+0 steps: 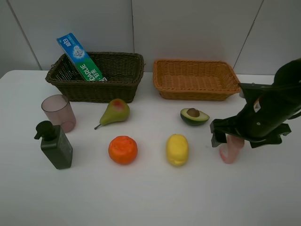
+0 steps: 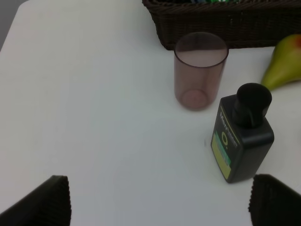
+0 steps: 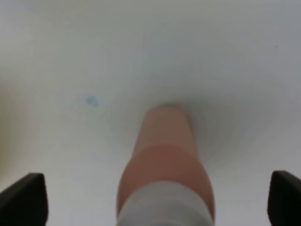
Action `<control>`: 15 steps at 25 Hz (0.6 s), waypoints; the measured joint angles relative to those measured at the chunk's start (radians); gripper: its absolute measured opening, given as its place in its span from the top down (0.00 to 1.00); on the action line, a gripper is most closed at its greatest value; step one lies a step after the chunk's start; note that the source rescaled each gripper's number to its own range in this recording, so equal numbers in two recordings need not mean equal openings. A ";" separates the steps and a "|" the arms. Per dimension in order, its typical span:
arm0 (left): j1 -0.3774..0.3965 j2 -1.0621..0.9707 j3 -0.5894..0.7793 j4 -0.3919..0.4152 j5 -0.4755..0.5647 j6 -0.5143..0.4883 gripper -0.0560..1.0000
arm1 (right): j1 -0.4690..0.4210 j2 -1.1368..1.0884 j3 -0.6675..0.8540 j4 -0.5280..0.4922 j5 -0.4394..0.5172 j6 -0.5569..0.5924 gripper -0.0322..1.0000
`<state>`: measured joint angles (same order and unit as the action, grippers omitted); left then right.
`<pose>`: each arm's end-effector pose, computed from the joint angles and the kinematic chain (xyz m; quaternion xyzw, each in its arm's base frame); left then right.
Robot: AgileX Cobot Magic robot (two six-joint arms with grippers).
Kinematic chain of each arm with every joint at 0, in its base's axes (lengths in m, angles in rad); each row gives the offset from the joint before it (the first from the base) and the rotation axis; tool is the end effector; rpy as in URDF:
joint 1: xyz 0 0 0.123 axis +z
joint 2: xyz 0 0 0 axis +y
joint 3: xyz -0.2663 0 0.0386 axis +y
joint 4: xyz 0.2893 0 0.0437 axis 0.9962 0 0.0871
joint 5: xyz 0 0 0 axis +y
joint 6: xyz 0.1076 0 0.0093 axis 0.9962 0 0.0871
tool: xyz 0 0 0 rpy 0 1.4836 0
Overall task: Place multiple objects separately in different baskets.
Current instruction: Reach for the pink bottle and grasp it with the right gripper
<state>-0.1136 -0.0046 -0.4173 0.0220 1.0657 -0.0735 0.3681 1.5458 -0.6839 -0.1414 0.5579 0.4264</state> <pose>0.0710 -0.0060 0.2616 0.0175 0.8739 -0.0344 0.4845 0.2634 0.0929 0.0945 -0.0262 0.9916 0.0050 0.1264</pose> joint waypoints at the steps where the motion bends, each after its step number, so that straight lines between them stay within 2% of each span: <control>1: 0.000 0.000 0.000 0.000 0.000 0.000 0.00 | 0.000 0.000 0.000 0.001 -0.002 0.000 0.18; 2: 0.000 0.000 0.000 0.000 0.000 0.000 0.00 | 0.000 0.000 0.000 0.004 -0.003 0.000 0.27; 4: 0.000 0.000 0.000 0.000 0.000 0.000 0.00 | 0.000 0.000 0.000 0.019 -0.003 -0.007 0.51; 6: 0.000 0.000 0.000 0.000 0.000 0.000 0.00 | 0.000 0.000 0.000 0.037 -0.003 -0.023 0.82; 7: 0.000 0.000 0.000 0.000 0.000 0.000 0.00 | 0.000 0.000 0.000 0.045 -0.003 -0.032 0.94; 8: 0.000 0.000 0.000 0.000 0.000 0.000 0.00 | 0.000 0.000 0.000 0.054 -0.004 -0.035 0.97; 15: 0.000 0.000 0.000 0.000 0.000 0.000 0.00 | 0.000 0.000 0.000 0.051 -0.003 -0.038 0.97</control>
<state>-0.1136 -0.0046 -0.4173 0.0220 1.0657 -0.0735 0.3681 1.5458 -0.6839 -0.0909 0.5548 0.3880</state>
